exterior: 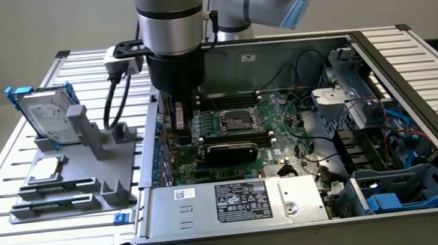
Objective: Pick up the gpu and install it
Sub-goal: 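Press down on the gpu until it lock into place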
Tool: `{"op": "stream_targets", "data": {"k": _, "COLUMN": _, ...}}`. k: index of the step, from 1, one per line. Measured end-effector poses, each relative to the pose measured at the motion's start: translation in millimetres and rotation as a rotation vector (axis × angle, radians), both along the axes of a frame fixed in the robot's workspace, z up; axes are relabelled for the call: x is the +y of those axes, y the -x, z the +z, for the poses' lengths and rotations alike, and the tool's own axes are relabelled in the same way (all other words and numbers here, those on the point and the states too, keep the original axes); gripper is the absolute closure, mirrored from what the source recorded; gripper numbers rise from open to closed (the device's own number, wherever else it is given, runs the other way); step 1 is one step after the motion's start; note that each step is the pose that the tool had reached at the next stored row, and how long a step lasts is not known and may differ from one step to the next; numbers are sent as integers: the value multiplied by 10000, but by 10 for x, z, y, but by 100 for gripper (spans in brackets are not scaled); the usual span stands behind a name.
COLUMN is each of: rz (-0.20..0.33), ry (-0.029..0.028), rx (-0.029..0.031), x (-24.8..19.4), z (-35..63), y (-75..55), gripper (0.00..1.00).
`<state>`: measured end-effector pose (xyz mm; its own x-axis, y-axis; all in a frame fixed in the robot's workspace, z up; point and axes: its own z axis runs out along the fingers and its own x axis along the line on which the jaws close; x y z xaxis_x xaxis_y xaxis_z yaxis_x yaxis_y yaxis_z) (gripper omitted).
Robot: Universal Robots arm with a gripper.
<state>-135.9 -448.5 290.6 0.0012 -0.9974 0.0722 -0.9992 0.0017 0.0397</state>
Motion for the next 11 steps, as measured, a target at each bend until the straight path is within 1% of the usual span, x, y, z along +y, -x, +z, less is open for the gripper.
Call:
{"op": "stream_targets", "data": {"k": 7, "rz": 0, "ry": 38, "rx": 63, "x": 0, "z": 30, "y": 76, "gripper": 89}}
{"op": "stream_targets", "data": {"k": 11, "rz": 0, "ry": 48, "rx": 102, "x": -2, "z": 51, "y": 106, "gripper": 89}}
